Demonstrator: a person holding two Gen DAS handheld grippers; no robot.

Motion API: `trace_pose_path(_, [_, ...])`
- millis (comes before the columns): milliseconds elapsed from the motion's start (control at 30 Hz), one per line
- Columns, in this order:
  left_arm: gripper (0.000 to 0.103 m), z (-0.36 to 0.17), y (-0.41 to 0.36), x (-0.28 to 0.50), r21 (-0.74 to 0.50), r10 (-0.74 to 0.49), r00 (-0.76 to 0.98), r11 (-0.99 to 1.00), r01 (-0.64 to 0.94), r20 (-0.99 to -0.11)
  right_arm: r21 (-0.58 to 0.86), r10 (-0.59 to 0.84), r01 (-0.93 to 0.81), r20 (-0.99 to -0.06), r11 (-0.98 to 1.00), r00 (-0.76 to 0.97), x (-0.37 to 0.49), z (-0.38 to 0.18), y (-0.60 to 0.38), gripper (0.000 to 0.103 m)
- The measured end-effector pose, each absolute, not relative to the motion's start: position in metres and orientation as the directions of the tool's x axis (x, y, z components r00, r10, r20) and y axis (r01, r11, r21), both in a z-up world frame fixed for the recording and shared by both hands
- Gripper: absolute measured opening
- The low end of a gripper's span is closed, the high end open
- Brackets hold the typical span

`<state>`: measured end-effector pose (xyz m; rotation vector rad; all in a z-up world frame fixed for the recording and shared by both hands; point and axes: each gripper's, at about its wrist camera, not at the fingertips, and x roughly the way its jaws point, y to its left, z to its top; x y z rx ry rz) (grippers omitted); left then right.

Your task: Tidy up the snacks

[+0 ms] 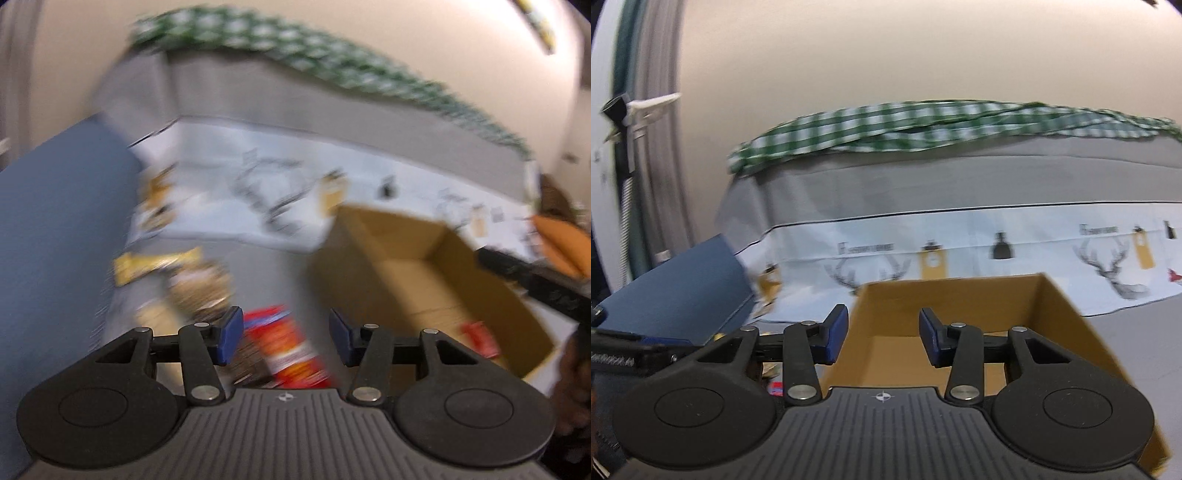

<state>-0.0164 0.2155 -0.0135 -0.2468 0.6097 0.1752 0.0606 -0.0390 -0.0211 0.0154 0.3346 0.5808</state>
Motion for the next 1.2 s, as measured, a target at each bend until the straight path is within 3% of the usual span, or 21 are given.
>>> trace_pose_path(233, [0.057, -0.049, 0.253, -0.027, -0.13, 0.213, 0.716, 0.911, -0.392, -0.665, 0.058, 0.632, -0.651, -0.323, 0.756, 0.705, 0.034, -0.049, 0.02, 0.044])
trace_pose_path(467, [0.065, -0.068, 0.245, -0.012, 0.077, 0.35, 0.599, 0.898, -0.432, -0.72, -0.008, 0.746, -0.817, -0.405, 0.576, 0.529, 0.004, -0.084, 0.08, 0.044])
trace_pose_path(667, [0.063, -0.094, 0.24, 0.006, 0.245, 0.443, 0.474, 0.873, -0.423, -0.761, -0.029, 0.717, -0.853, -0.526, 0.522, 0.457, 0.013, -0.114, 0.114, 0.044])
trace_pose_path(967, [0.061, -0.103, 0.237, 0.009, 0.313, 0.482, 0.444, 0.86, -0.402, -0.755, 0.016, 0.668, -0.882, -0.659, 0.471, 0.345, 0.034, -0.157, 0.148, 0.05])
trace_pose_path(1000, [0.06, -0.105, 0.235, 0.01, 0.327, 0.491, 0.437, 0.857, -0.398, -0.754, -0.008, 0.67, -0.889, -0.654, 0.459, 0.351, 0.031, -0.156, 0.151, 0.049])
trace_pose_path(1067, [0.057, -0.11, 0.236, 0.012, 0.34, 0.499, 0.422, 0.852, -0.399, -0.757, -0.03, 0.676, -0.902, -0.652, 0.431, 0.345, 0.027, -0.156, 0.151, 0.037])
trace_pose_path(1100, [0.05, -0.111, 0.237, 0.014, 0.346, 0.512, 0.416, 0.843, -0.412, -0.751, -0.049, 0.673, -0.905, -0.652, 0.423, 0.349, 0.024, -0.156, 0.15, 0.025])
trace_pose_path(1133, [0.038, -0.112, 0.238, 0.015, 0.367, 0.535, 0.4, 0.828, -0.425, -0.744, -0.074, 0.668, -0.906, -0.65, 0.417, 0.361, 0.021, -0.156, 0.149, 0.023])
trace_pose_path(1200, [0.028, -0.114, 0.241, 0.016, 0.386, 0.56, 0.371, 0.807, -0.446, -0.741, -0.098, 0.661, -0.903, -0.649, 0.417, 0.376, 0.02, -0.154, 0.147, 0.023])
